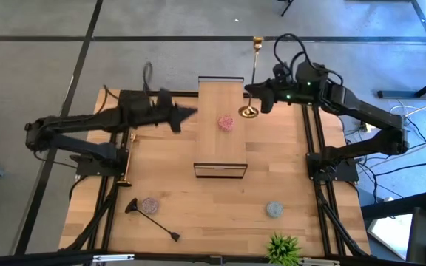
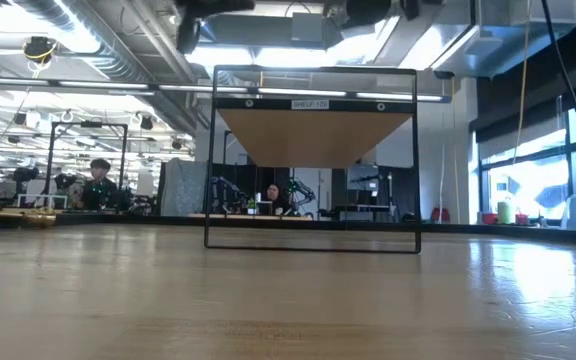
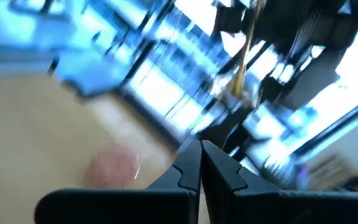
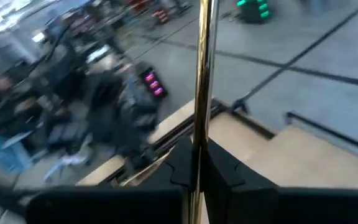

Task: Pick & Place candle stick holders
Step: Put the gold candle holder on the shelf

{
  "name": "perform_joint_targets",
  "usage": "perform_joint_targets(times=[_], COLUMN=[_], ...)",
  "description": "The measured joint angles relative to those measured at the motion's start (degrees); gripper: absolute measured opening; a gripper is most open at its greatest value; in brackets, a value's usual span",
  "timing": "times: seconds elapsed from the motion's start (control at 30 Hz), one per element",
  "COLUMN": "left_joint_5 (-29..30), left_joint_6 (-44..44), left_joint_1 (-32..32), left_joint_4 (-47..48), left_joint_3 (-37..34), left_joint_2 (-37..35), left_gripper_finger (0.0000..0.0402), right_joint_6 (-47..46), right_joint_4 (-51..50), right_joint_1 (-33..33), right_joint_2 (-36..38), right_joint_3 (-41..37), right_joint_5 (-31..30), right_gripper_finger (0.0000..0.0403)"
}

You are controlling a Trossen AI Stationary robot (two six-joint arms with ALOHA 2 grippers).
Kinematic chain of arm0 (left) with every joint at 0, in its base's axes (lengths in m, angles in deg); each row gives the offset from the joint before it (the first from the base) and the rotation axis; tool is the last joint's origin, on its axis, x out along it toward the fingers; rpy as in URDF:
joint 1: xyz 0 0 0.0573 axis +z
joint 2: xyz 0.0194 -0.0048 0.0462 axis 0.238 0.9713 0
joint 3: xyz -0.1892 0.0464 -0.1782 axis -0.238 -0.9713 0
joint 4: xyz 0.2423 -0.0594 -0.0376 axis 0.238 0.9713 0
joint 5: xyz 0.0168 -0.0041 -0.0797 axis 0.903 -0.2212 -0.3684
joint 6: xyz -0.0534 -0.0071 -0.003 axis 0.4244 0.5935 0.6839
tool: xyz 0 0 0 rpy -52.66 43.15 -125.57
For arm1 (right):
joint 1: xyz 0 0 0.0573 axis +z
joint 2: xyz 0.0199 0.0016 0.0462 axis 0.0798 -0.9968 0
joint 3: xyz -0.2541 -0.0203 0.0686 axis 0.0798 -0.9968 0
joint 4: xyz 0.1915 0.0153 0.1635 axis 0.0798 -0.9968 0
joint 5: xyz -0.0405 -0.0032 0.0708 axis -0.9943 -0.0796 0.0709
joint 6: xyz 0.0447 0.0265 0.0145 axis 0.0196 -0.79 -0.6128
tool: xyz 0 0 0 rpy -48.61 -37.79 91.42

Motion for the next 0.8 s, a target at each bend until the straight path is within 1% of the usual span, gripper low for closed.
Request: perform_joint_targets(times=[0.17,0.23,0.27,0.37,0.5,0.6,0.7,0.8], left_joint_5=[-22.74,-28.7,-30.72,-37.58,-48.26,-52.01,-52.52,-52.56], left_joint_6=[2.45,3.56,3.67,3.97,3.58,1.19,-0.49,-0.18], left_joint_1=[14.16,18.11,19.73,22.96,22.4,20.62,19.64,19.61], left_joint_4=[-21.29,-28.35,-31.15,-32.4,-32.3,-32.32,-32.32,-32.3], left_joint_3=[0.11,0.11,0.11,2.26,8.45,14.09,18.69,21.62], left_joint_2=[3.67,6.22,7.59,12.33,20.03,25.11,28.48,30.65], left_gripper_finger=[0.0006,0.0006,0.0006,0.0009,0.0031,0.0059,0.0084,0.0098], right_joint_6=[3.02,3.92,4.54,5.55,5.55,5.57,5.53,4.85], right_joint_4=[0.53,1.23,0.87,1.35,2.4,3.33,4.47,6.91], right_joint_1=[-0.54,-0.64,-0.66,-0.69,-0.66,-0.64,-0.68,-0.71], right_joint_2=[-0.98,-1.83,-2.22,-3.66,-5.73,-7.02,-7.94,-8.26], right_joint_3=[0.0,0.0,0.0,0.0,0.0,0.0,-0.02,-0.02], right_joint_5=[9.02,11.6,12.61,14.33,17.01,17.27,17.22,16.8], right_gripper_finger=[0.0015,0.0015,0.0015,0.0015,0.0015,0.0015,0.0015,0.0015])
